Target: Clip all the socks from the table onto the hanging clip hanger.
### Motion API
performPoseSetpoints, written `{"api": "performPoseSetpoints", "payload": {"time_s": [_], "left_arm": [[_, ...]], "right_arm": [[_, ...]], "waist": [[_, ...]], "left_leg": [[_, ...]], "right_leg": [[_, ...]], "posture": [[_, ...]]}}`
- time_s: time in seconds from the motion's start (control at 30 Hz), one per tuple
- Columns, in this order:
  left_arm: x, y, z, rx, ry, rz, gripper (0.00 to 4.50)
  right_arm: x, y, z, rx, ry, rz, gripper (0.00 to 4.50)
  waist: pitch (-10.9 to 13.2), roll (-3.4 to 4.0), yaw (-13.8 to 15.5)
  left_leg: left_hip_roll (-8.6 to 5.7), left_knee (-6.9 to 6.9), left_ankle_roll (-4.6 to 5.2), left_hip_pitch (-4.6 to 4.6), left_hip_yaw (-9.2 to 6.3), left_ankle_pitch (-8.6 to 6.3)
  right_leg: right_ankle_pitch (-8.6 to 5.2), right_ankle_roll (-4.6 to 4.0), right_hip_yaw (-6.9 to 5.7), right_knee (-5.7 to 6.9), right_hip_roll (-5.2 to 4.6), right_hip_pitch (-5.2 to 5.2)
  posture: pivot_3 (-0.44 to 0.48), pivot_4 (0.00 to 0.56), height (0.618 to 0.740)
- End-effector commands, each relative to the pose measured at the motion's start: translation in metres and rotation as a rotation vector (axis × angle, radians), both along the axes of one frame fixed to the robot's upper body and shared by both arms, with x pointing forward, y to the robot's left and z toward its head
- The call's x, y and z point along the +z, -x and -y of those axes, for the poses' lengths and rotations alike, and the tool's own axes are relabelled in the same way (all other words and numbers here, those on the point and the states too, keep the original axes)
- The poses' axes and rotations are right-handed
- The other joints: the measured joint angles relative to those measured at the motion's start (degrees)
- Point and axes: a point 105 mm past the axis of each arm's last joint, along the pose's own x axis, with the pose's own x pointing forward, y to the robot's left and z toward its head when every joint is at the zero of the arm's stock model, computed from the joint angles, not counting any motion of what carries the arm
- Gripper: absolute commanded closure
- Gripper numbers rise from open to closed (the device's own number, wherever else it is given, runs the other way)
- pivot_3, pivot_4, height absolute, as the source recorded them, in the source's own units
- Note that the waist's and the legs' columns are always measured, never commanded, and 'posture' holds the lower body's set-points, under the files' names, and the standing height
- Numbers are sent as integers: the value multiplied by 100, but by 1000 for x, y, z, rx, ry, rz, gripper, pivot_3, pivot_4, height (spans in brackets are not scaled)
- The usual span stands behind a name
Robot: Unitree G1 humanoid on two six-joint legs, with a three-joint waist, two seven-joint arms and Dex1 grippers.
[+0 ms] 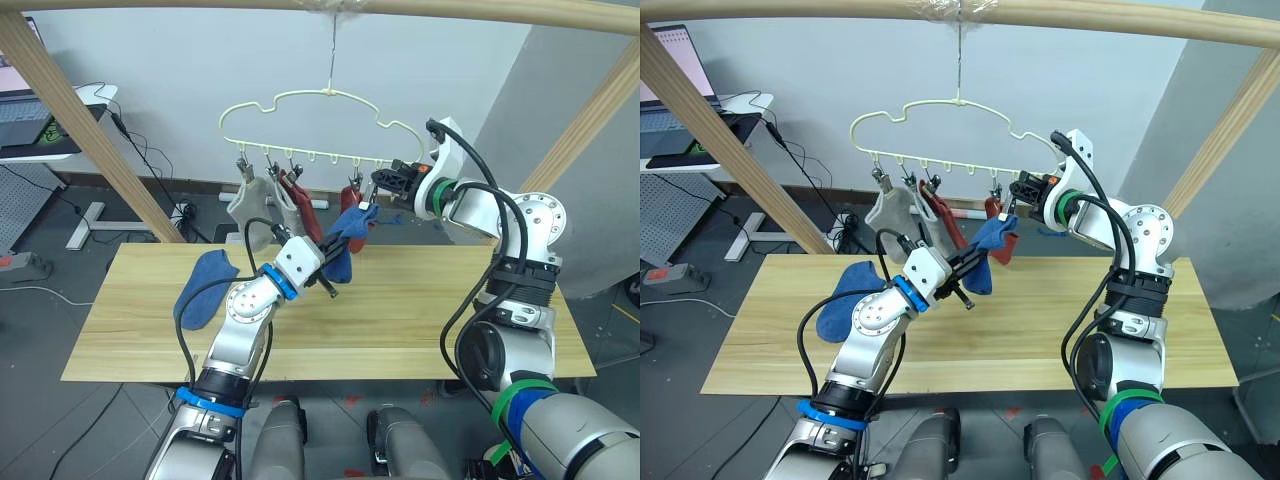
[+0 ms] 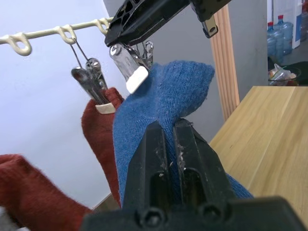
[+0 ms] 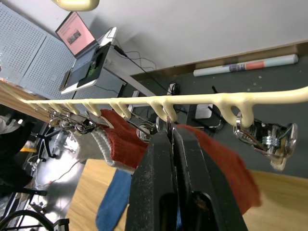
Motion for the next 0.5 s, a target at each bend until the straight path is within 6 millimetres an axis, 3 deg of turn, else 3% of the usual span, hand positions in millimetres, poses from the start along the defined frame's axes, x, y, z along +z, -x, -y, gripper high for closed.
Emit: {"api": "performPoseSetpoints", "payload": {"time_s": [0.03,0.13,0.17,0.27,0.4,0.5], "left_arm": [[13,2,8,-26,13,56,4480],[16,3,10,-35,21,65,4500],[17,3,11,-37,24,66,4500],[18,6,14,-62,39,49,4500],[15,9,19,-95,46,1,3487],[11,7,19,-78,13,-14,2685]], "right_arm": [[10,5,-2,22,-24,21,4281],[10,7,-2,32,-8,30,3529],[9,8,-2,32,3,35,2997],[10,9,0,30,31,63,2068],[17,17,11,29,103,173,661],[19,29,15,60,180,274,643]], "waist": [[0,0,-6],[0,0,-33],[0,0,-43],[0,0,-78],[0,0,-76],[-1,0,-78]], "left_leg": [[0,0,0,0,0,0],[0,0,0,-1,0,0],[0,0,0,-1,0,0],[0,0,0,-1,-1,0],[0,0,0,-3,-2,0],[-3,2,0,-8,-2,0]], "right_leg": [[0,0,0,0,0,0],[0,0,0,0,0,0],[0,0,0,0,0,0],[0,0,-1,0,1,-1],[1,2,-1,1,2,-2],[-1,9,2,-2,1,-2]], "posture": [[8,217,740],[11,210,740],[12,204,740],[14,196,740],[11,185,740],[4,179,740]]}}
